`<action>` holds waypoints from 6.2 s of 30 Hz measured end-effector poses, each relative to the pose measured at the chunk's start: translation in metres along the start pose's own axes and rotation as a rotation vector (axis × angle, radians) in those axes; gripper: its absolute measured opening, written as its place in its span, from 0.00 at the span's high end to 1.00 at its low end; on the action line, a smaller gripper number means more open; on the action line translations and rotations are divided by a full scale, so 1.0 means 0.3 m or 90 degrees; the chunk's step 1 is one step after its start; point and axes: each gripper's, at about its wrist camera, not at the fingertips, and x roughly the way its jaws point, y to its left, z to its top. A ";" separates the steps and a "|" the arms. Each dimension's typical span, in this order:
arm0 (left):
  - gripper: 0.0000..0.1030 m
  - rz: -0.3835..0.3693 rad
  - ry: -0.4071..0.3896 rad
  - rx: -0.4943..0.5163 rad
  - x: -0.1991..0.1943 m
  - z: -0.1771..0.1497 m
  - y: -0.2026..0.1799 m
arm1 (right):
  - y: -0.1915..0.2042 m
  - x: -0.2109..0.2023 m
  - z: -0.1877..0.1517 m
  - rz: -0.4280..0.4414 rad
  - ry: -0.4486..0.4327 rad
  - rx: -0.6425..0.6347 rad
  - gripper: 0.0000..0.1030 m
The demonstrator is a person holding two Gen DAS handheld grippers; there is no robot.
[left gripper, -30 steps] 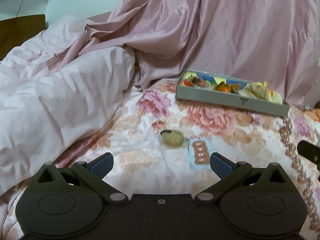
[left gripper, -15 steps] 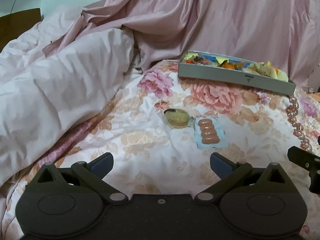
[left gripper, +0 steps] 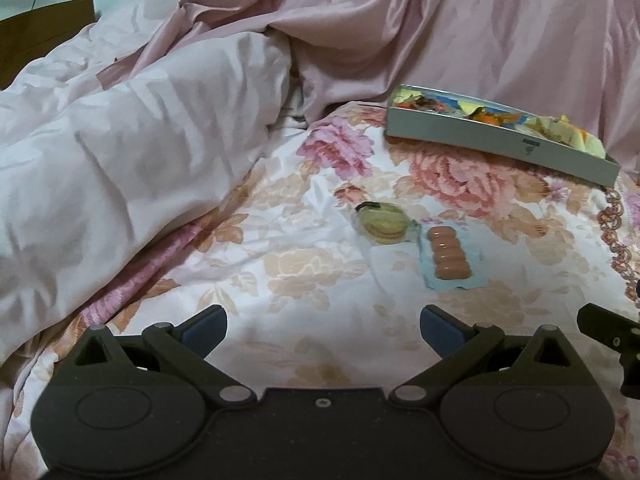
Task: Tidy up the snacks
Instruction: 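Withdraw both tools from the tray toward the green cake and sausage pack, then move the left gripper to the green round cake while right approaches the sausage pack, then grasp the green cake with left gripper while right grasps the sausage pack, then lift the green cake with the left gripper while right lifts the sausage pack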
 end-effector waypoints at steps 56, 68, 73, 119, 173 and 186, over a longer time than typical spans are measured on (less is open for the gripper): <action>0.01 -0.201 -0.031 0.074 0.470 0.246 -0.008 | 0.139 0.491 0.083 0.094 0.091 -0.113 0.36; 0.01 -0.330 0.017 0.300 0.598 0.283 -0.067 | 0.068 0.473 0.062 0.128 0.084 -0.078 0.29; 0.07 -0.353 0.038 0.294 0.620 0.282 -0.065 | 0.059 0.481 0.069 0.139 0.081 -0.066 0.26; 0.44 -0.212 0.068 0.192 0.381 0.109 -0.228 | 0.076 0.319 -0.033 0.072 0.107 -0.081 0.33; 0.50 -0.190 0.032 0.131 0.336 0.111 -0.246 | 0.129 0.290 -0.040 -0.031 0.010 -0.262 0.39; 0.50 -0.190 0.006 0.107 0.317 0.126 -0.237 | 0.131 0.284 -0.034 -0.048 -0.016 -0.287 0.39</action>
